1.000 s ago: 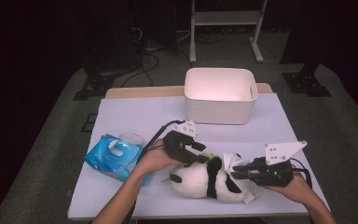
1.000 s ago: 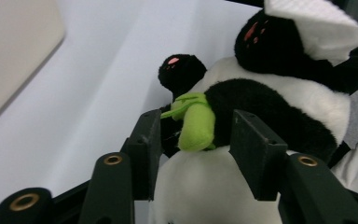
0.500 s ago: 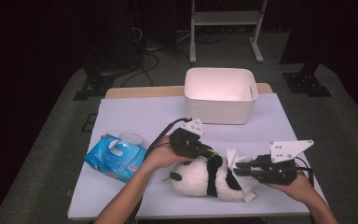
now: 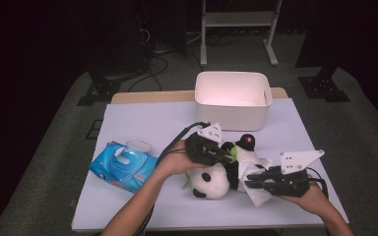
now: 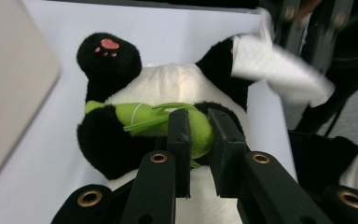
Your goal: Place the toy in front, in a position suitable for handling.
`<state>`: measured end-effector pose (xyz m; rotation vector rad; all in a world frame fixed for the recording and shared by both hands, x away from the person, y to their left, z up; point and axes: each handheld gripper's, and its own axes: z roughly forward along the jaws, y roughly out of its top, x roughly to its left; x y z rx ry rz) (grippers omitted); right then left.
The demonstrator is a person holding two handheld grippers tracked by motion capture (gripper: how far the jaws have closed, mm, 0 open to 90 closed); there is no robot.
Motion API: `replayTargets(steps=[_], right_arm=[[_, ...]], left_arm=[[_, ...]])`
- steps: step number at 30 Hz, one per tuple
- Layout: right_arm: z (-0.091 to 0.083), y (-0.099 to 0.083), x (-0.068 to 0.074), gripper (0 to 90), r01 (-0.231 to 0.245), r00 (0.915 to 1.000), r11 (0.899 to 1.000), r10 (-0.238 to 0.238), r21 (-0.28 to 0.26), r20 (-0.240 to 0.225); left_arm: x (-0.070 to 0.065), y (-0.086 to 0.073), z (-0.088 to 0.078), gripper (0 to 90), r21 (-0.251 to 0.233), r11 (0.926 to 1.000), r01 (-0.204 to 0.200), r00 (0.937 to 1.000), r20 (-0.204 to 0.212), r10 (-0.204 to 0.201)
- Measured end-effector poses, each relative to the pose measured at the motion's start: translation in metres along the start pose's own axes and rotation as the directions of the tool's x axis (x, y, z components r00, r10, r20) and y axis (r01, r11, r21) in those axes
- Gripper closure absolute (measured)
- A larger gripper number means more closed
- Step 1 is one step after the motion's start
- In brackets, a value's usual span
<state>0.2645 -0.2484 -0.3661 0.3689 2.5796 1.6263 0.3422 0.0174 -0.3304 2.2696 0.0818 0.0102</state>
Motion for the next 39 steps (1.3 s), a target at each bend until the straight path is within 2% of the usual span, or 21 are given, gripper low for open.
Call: replayTargets(steps=[2, 5, 7, 9, 13, 15, 17, 20, 25, 31, 33, 36, 38, 39], right_arm=[[-0.01, 0.005, 0.001, 81.8, 0.001, 1.0, 0.999, 0.0, -0.047, 0.007], [-0.027, 0.014, -0.007, 81.8, -0.001, 0.9967, 0.998, 0.007, -0.068, 0.081], [-0.03, 0.014, -0.018, 81.8, -0.016, 0.9925, 0.999, 0.022, -0.048, 0.12], [-0.025, 0.01, -0.026, 81.8, -0.027, 0.9895, 1.0, 0.027, -0.003, 0.142], [-0.01, 0.001, -0.032, 81.8, -0.057, 0.9918, 0.998, 0.052, 0.036, 0.117], [0.001, -0.006, -0.031, 81.8, -0.064, 0.9953, 0.995, 0.058, 0.074, 0.077], [0.006, -0.01, -0.027, 81.8, -0.072, 0.9961, 0.995, 0.068, 0.072, 0.056], [0.003, -0.015, -0.026, 81.8, -0.086, 0.9953, 0.995, 0.084, 0.058, 0.049], [0.002, -0.017, -0.022, 81.7, -0.087, 0.9953, 0.994, 0.084, 0.071, 0.048], [0.0, -0.021, -0.022, 81.7, -0.094, 0.9947, 0.994, 0.091, 0.055, 0.046], [0.0, -0.021, -0.022, 81.7, -0.096, 0.9946, 0.994, 0.094, 0.05, 0.044], [-0.009, -0.023, -0.023, 81.7, -0.098, 0.9932, 0.994, 0.095, 0.042, 0.067], [-0.019, -0.029, -0.024, 81.7, -0.112, 0.9896, 0.993, 0.108, 0.04, 0.094], [-0.024, -0.032, -0.024, 81.6, -0.122, 0.9869, 0.992, 0.117, 0.04, 0.111]], left_arm=[[-0.002, -0.003, 0.002, 79.2, -0.007, 1.0, -0.003, 0.9998, 0.019, 0.003], [-0.006, -0.003, 0.001, 79.0, -0.003, 0.9999, -0.014, 0.9996, 0.024, 0.015], [-0.008, -0.002, 0.001, 79.0, 0.001, 0.9997, -0.024, 0.9993, 0.029, 0.024], [-0.01, -0.002, 0.0, 79.0, -0.003, 0.9997, -0.026, 0.9992, 0.031, 0.026], [-0.011, -0.004, -0.005, 79.0, -0.015, 0.9996, -0.022, 0.999, 0.038, 0.023], [-0.012, -0.005, -0.007, 78.9, -0.013, 0.9997, -0.019, 0.9987, 0.047, 0.02], [-0.015, -0.007, -0.005, 78.8, -0.021, 0.9997, -0.012, 0.9981, 0.061, 0.013], [-0.02, -0.008, -0.003, 78.6, -0.023, 0.9996, -0.019, 0.9972, 0.071, 0.02], [-0.029, -0.001, 0.001, 78.5, -0.017, 0.9983, -0.055, 0.9959, 0.071, 0.057], [-0.026, -0.006, 0.0, 76.1, -0.02, 0.9992, -0.035, 0.9963, 0.078, 0.037], [-0.026, -0.007, 0.0, 71.8, -0.022, 0.9993, -0.031, 0.9965, 0.076, 0.033], [-0.024, -0.011, -0.006, 63.6, -0.05, 0.9986, -0.016, 0.9969, 0.076, 0.019], [-0.023, -0.013, -0.013, 57.5, -0.08, 0.9968, 0.002, 0.9978, 0.066, 0.003], [-0.023, -0.013, -0.013, 55.4, -0.08, 0.9968, 0.002, 0.9978, 0.066, 0.003]])
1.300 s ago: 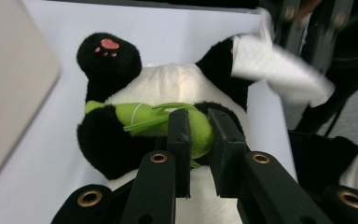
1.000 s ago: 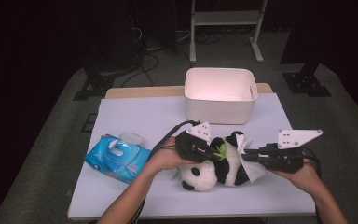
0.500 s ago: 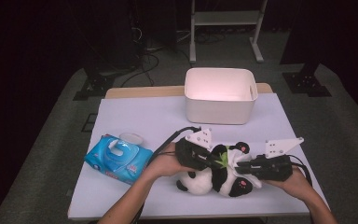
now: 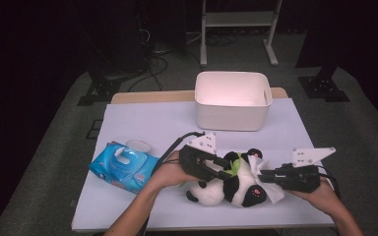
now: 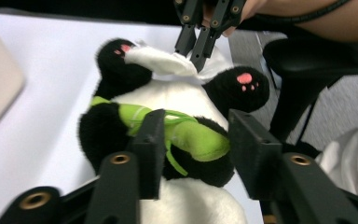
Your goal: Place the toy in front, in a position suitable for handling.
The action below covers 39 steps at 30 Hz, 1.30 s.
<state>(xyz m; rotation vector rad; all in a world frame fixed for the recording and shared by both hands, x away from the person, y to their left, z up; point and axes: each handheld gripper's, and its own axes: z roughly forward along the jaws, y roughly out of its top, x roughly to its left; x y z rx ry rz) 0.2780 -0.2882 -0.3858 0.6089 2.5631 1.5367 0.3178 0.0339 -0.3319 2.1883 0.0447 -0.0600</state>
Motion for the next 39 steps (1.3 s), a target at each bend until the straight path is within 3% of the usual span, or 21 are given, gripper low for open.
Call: replayTargets(steps=[3, 5, 6, 11, 16, 19, 22, 27, 34, 39], right_arm=[[-0.017, -0.016, -0.007, 81.6, -0.041, 0.9962, 0.999, 0.039, 0.032, 0.077], [-0.022, -0.023, -0.011, 81.5, -0.066, 0.9928, 0.997, 0.061, 0.044, 0.103], [-0.031, -0.038, -0.018, 81.4, -0.108, 0.9832, 0.991, 0.095, 0.079, 0.156], [-0.051, -0.069, -0.025, 81.1, -0.183, 0.9581, 0.973, 0.144, 0.14, 0.247], [-0.065, -0.085, -0.027, 79.7, -0.233, 0.9398, 0.961, 0.184, 0.146, 0.288], [-0.068, -0.09, -0.029, 72.2, -0.254, 0.9353, 0.956, 0.205, 0.145, 0.288], [-0.07, -0.09, -0.029, 67.8, -0.249, 0.9359, 0.959, 0.201, 0.138, 0.289], [-0.075, -0.085, -0.029, 62.4, -0.256, 0.9364, 0.961, 0.218, 0.108, 0.275], [-0.069, -0.055, -0.034, 55.5, -0.197, 0.9562, 0.974, 0.167, 0.109, 0.24], [-0.056, -0.028, -0.042, 52.0, -0.145, 0.9688, 0.984, 0.119, 0.107, 0.217]], left_arm=[[-0.001, -0.002, -0.011, 50.3, -0.04, 0.9991, 0.015, 0.9995, -0.027, -0.016], [-0.003, -0.005, -0.018, 49.3, -0.078, 0.9964, 0.032, 0.9984, -0.043, -0.036], [-0.005, -0.007, -0.023, 47.8, -0.086, 0.9956, 0.035, 0.9975, -0.059, -0.041], [-0.009, -0.014, -0.04, 45.9, -0.084, 0.9956, 0.041, 0.992, -0.116, -0.051], [-0.011, -0.026, -0.052, 43.9, -0.092, 0.9937, 0.065, 0.9847, -0.155, -0.079], [-0.011, -0.032, -0.058, 41.9, -0.093, 0.9922, 0.083, 0.9794, -0.177, -0.098], [-0.011, -0.037, -0.065, 40.8, -0.095, 0.9913, 0.091, 0.974, -0.199, -0.109], [-0.011, -0.041, -0.073, 40.3, -0.114, 0.989, 0.095, 0.9709, -0.209, -0.117], [-0.011, -0.047, -0.079, 37.3, -0.121, 0.9877, 0.099, 0.9674, -0.221, -0.124], [-0.012, -0.05, -0.085, 30.5, -0.123, 0.9872, 0.102, 0.9595, -0.25, -0.13]])
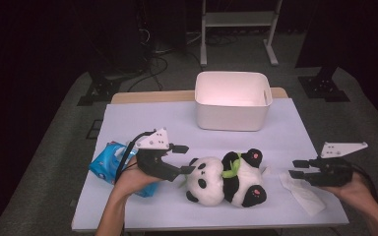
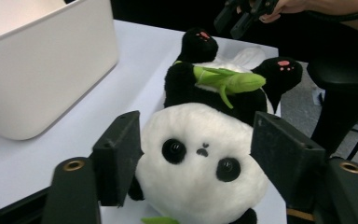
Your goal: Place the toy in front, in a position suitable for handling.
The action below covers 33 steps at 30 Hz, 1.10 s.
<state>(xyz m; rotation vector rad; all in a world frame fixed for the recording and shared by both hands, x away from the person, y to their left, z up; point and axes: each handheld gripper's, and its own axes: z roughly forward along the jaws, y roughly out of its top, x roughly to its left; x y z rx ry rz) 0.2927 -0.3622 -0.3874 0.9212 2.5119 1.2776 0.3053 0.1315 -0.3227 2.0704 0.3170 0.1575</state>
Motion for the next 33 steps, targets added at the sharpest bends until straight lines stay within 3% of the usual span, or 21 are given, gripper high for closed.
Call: replayTargets(steps=[4, 9, 13, 18, 24, 33], right_arm=[[0.009, 0.024, -0.004, 49.1, 0.059, 0.9982, 0.998, -0.059, 0.016, 0.001], [0.023, 0.054, -0.011, 43.9, 0.079, 0.9968, 0.997, -0.079, -0.019, -0.009], [0.04, 0.074, -0.014, 36.0, 0.096, 0.9937, 0.995, -0.097, -0.029, -0.056], [0.059, 0.095, -0.014, 35.0, 0.139, 0.9873, 0.99, -0.141, -0.033, -0.073], [0.078, 0.12, -0.015, 36.0, 0.189, 0.9786, 0.982, -0.188, 0.003, -0.084], [0.087, 0.149, -0.017, 33.9, 0.202, 0.976, 0.979, -0.2, 0.021, -0.087]], left_arm=[[0.003, -0.003, -0.006, 23.2, -0.006, 0.9999, 0.013, 0.9994, -0.032, -0.013], [0.003, -0.005, -0.013, 17.1, -0.029, 0.9992, 0.027, 0.9983, -0.051, -0.028], [0.002, -0.005, -0.022, 15.5, -0.051, 0.9984, 0.027, 0.9973, -0.067, -0.03], [0.006, -0.007, -0.03, 12.8, -0.059, 0.9977, 0.033, 0.9952, -0.09, -0.038], [0.007, -0.01, -0.036, 12.6, -0.046, 0.9984, 0.033, 0.992, -0.12, -0.038], [0.011, -0.012, -0.049, 11.8, -0.07, 0.997, 0.034, 0.9885, -0.145, -0.044]])
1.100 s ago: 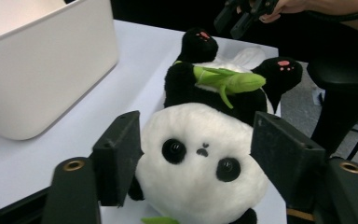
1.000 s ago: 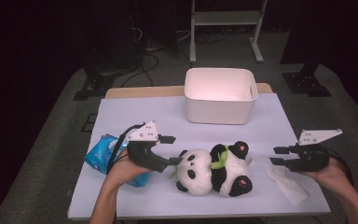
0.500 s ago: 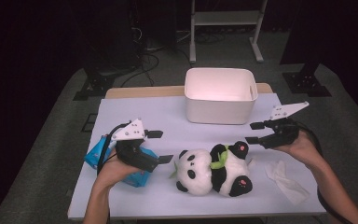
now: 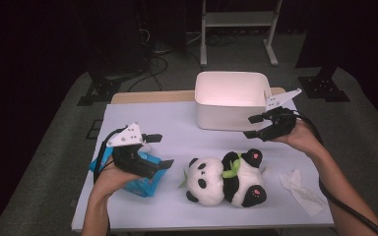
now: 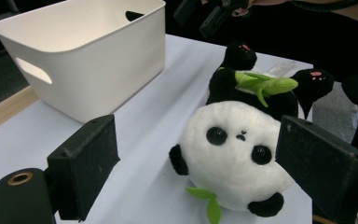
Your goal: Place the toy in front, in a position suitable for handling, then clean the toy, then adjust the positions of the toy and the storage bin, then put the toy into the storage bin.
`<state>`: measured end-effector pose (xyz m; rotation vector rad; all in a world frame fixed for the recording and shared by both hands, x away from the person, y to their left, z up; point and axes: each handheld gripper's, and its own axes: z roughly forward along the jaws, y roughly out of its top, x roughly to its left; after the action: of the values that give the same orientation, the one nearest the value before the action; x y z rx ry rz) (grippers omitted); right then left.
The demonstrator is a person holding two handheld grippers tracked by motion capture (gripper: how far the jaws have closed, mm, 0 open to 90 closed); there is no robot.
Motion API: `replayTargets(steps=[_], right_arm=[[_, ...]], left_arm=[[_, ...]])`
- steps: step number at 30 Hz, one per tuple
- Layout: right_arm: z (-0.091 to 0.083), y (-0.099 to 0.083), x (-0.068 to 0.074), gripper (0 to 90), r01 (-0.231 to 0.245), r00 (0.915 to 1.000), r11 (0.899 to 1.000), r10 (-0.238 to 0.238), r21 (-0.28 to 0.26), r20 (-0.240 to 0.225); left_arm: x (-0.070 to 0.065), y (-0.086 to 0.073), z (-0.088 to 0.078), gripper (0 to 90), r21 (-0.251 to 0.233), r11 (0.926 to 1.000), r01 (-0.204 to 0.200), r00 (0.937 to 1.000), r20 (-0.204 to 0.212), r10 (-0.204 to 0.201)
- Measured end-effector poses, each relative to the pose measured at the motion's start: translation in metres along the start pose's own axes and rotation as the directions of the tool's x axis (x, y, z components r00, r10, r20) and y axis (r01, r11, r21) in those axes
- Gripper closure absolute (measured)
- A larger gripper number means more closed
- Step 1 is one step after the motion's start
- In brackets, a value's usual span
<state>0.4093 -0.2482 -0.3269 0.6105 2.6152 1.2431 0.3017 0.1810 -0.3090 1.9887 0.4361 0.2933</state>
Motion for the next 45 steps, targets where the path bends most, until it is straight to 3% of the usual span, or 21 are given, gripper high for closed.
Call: replayTargets(steps=[7, 17, 27, 45], right_arm=[[0.009, 0.013, -0.002, 33.9, 0.013, 0.9999, 0.999, -0.013, 0.03, -0.002], [0.011, 0.024, 0.004, 33.8, 0.044, 0.999, 0.999, -0.043, 0.025, -0.01], [0.015, 0.032, 0.005, 34.0, 0.067, 0.9976, 0.997, -0.066, 0.036, -0.019], [0.031, 0.063, -0.011, 34.6, 0.113, 0.9934, 0.991, -0.111, 0.068, -0.03]], left_arm=[[0.001, -0.001, -0.004, 11.2, -0.002, 1.0, 0.004, 0.9999, -0.011, -0.004], [0.002, 0.0, -0.007, 10.4, -0.018, 0.9998, 0.004, 0.9999, -0.014, -0.004], [0.003, -0.005, -0.007, 9.7, 0.006, 0.9999, 0.011, 0.9998, -0.017, -0.011], [0.004, -0.007, -0.01, 9.3, 0.014, 0.9997, 0.018, 0.9997, -0.019, -0.018]])
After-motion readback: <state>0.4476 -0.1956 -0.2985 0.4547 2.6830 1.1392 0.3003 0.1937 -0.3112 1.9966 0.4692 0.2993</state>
